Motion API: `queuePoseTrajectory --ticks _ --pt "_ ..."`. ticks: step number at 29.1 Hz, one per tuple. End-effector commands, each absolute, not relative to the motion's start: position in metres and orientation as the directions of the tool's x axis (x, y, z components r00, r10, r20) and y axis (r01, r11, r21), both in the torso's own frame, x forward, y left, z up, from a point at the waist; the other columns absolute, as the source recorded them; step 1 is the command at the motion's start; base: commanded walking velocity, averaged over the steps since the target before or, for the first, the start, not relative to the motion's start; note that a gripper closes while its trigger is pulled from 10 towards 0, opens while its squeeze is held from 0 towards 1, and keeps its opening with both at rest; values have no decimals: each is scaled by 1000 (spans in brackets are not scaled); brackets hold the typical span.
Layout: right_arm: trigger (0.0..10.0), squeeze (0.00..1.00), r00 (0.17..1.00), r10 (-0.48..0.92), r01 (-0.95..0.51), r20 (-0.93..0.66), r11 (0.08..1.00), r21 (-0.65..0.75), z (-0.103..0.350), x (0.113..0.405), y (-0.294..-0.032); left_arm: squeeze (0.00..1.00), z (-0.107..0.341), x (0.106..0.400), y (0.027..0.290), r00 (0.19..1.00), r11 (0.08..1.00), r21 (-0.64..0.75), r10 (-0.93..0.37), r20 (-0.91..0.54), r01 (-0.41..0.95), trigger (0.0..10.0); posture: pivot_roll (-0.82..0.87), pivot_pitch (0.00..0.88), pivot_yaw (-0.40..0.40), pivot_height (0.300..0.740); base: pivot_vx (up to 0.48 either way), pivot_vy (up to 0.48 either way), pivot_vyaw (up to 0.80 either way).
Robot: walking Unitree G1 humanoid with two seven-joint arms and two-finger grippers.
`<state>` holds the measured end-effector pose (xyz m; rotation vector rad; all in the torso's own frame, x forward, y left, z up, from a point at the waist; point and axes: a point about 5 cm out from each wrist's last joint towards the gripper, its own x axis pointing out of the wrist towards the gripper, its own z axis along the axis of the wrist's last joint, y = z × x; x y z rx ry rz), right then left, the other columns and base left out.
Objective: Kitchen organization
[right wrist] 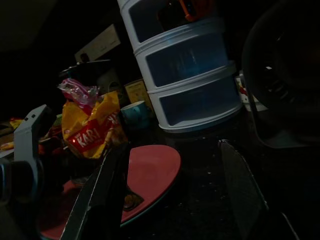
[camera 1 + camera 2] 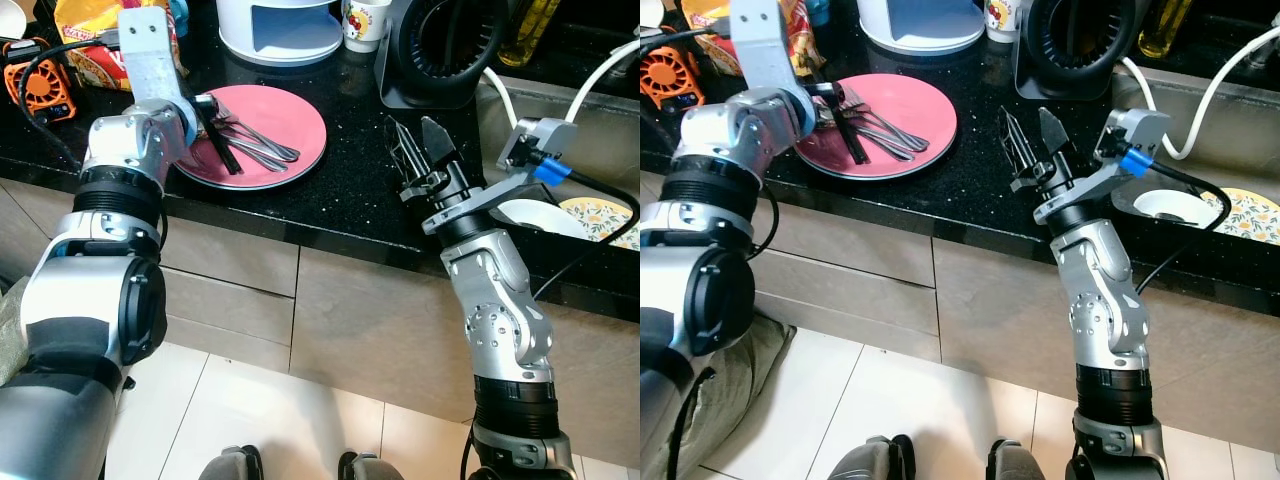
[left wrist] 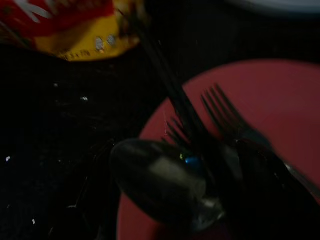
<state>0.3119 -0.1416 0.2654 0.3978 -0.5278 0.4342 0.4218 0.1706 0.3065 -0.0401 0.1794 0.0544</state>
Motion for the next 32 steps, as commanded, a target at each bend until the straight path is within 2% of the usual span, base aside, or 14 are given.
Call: queuePoseTrajectory --ticks 1,10,11,14,15,32 --pt "10000 0 779 271 -476 565 843 251 268 310 -145 0 304 422 158 975 1000 1 11 -224 -11 10000 36 172 28 740 0 0 0" --pt "10000 0 789 254 -459 560 849 262 267 310 -146 0 296 422 149 958 994 89 -30 -286 57 10000 38 172 30 740 0 0 0" --pt "10000 0 790 250 -456 559 850 264 267 311 -146 0 296 423 148 957 993 101 -36 -287 68 5333 38 169 30 740 0 0 0" --pt "10000 0 791 249 -454 559 851 265 267 311 -146 0 295 423 148 957 992 106 -41 -287 74 5333 38 169 30 740 0 0 0" --pt "10000 0 792 247 -452 558 852 264 267 312 -146 0 296 423 148 957 990 120 -39 -286 76 0 37 166 28 740 0 0 0" --pt "10000 0 798 228 -432 557 862 265 268 314 -148 0 307 424 160 977 987 163 19 -212 16 0 37 163 33 740 0 0 0"
